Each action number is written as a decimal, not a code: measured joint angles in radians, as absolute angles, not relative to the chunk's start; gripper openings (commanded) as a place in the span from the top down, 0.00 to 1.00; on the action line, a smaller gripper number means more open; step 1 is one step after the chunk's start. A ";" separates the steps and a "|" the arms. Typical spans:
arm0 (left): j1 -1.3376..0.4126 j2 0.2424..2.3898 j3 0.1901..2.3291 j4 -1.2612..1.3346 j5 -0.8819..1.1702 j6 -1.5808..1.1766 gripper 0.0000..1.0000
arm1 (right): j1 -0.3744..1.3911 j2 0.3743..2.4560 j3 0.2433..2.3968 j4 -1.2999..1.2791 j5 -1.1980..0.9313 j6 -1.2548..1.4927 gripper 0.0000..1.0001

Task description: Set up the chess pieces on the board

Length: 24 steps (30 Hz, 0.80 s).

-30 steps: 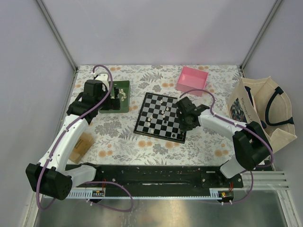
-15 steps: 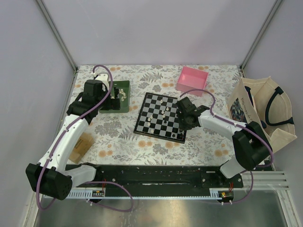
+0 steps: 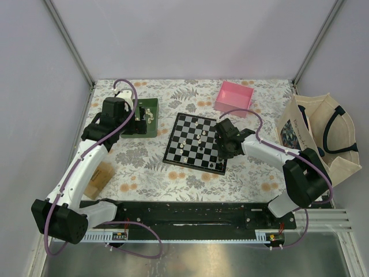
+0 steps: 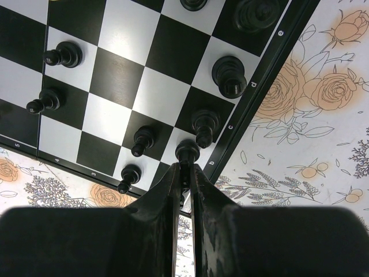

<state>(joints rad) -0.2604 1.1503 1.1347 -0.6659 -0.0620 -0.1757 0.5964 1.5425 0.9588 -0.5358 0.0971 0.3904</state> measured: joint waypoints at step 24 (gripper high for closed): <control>-0.260 1.156 1.135 -0.682 -0.048 -0.175 0.01 | 0.596 1.543 0.961 -0.544 0.097 0.390 0.99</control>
<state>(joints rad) -0.2600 1.1564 1.1347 -0.6823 -0.0483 -0.1753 0.5964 1.5433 0.9607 -0.5438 0.0967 0.3901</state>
